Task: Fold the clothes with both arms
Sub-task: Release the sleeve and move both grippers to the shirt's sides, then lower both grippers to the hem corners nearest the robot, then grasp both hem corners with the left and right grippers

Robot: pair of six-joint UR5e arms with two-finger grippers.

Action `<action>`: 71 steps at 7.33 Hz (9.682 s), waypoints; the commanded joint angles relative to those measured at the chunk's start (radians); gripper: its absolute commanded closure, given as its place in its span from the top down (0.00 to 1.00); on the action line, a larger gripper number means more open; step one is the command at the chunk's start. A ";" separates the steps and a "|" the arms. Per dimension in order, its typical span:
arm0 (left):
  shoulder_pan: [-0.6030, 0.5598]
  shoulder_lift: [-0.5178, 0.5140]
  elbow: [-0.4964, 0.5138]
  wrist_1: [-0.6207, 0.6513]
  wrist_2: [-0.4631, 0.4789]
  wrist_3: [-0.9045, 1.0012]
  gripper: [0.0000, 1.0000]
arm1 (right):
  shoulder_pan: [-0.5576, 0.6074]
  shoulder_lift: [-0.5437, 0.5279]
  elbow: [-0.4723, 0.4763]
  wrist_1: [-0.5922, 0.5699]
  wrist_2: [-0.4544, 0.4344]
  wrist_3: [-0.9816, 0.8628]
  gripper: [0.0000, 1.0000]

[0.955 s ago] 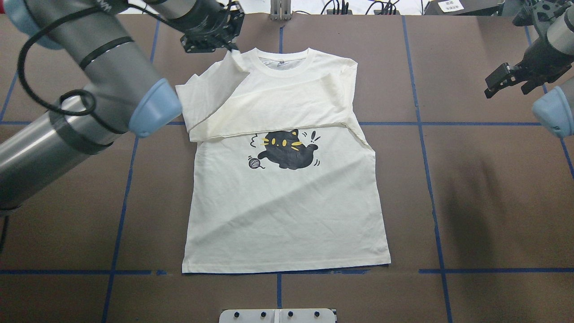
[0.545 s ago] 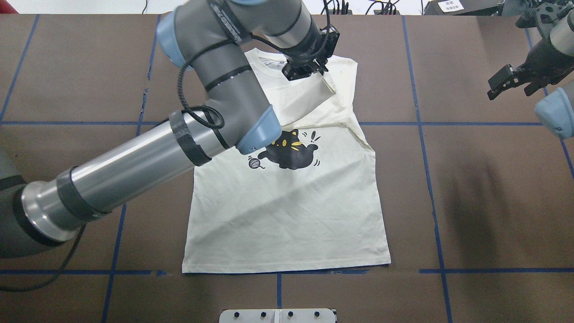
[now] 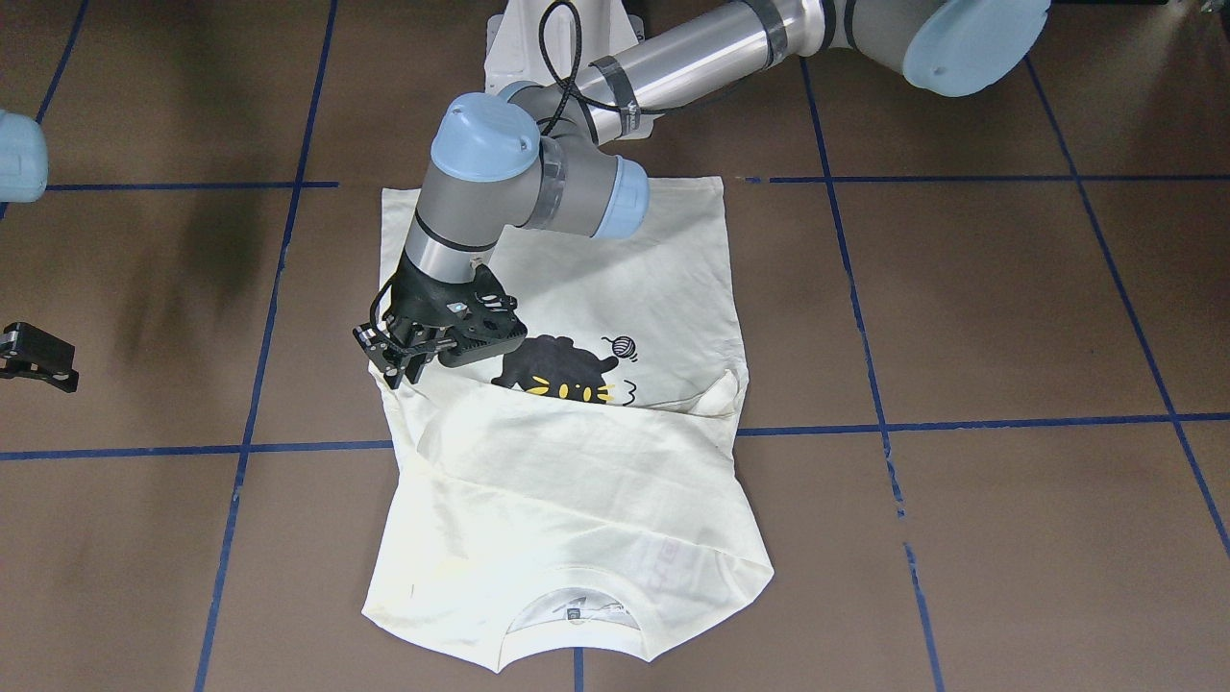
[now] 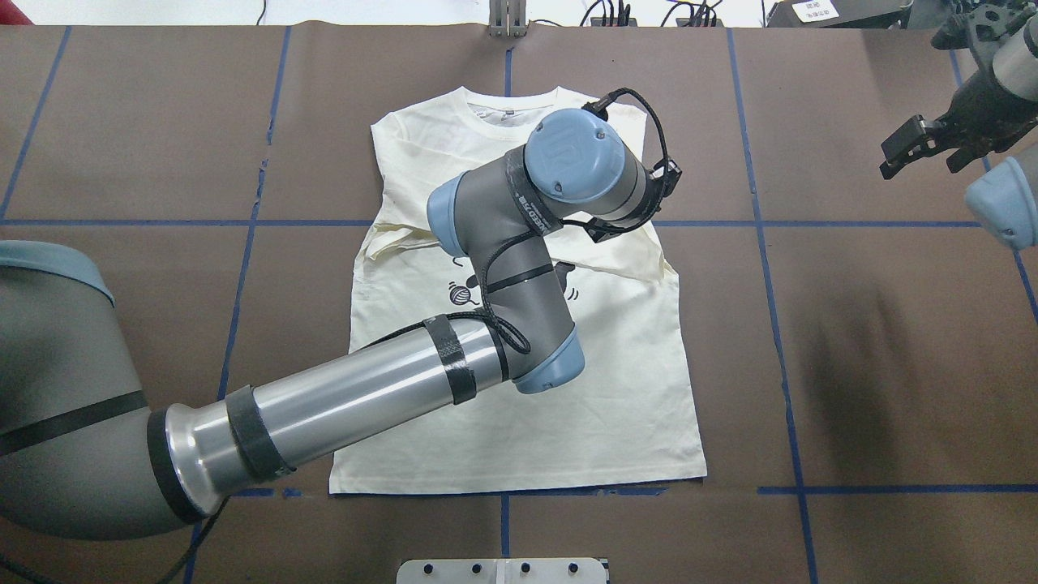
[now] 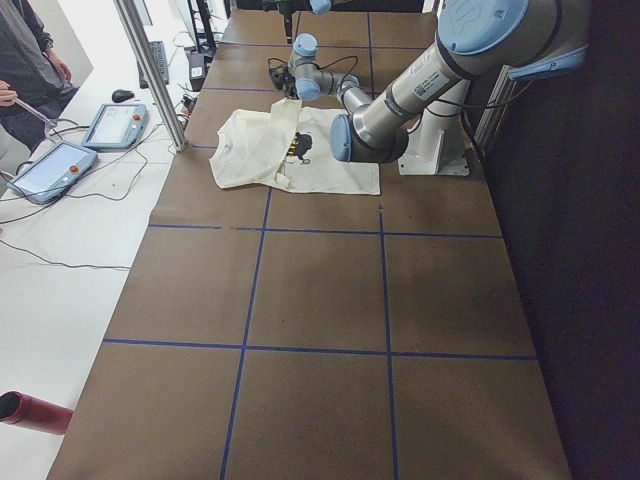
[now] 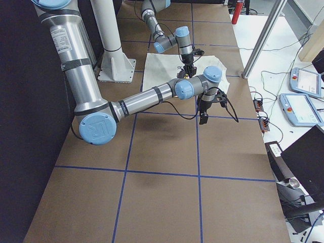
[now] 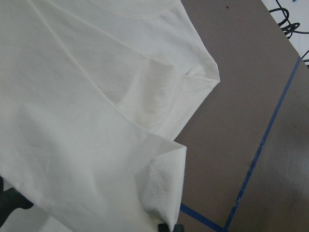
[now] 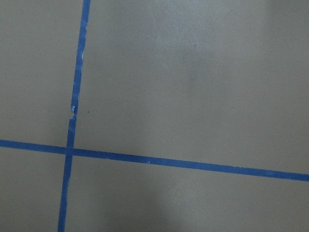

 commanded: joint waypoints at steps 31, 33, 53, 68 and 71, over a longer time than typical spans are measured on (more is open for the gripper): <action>-0.077 0.805 -1.141 0.693 -0.104 0.746 0.99 | -0.989 -0.216 0.379 0.272 -0.616 1.143 0.00; -0.077 0.805 -1.141 0.693 -0.104 0.746 0.99 | -0.968 -0.214 0.385 0.273 -0.589 1.143 0.00; 0.274 0.969 -1.015 0.492 -0.014 0.158 0.64 | -0.902 -0.193 0.444 0.348 -0.592 1.147 0.00; 0.496 0.978 -1.444 0.850 -0.009 0.292 0.00 | -0.925 -0.453 0.795 0.347 -0.271 1.143 0.00; 0.467 0.969 -1.467 0.866 -0.009 0.313 0.00 | -0.916 -0.444 0.781 0.367 -0.263 1.144 0.00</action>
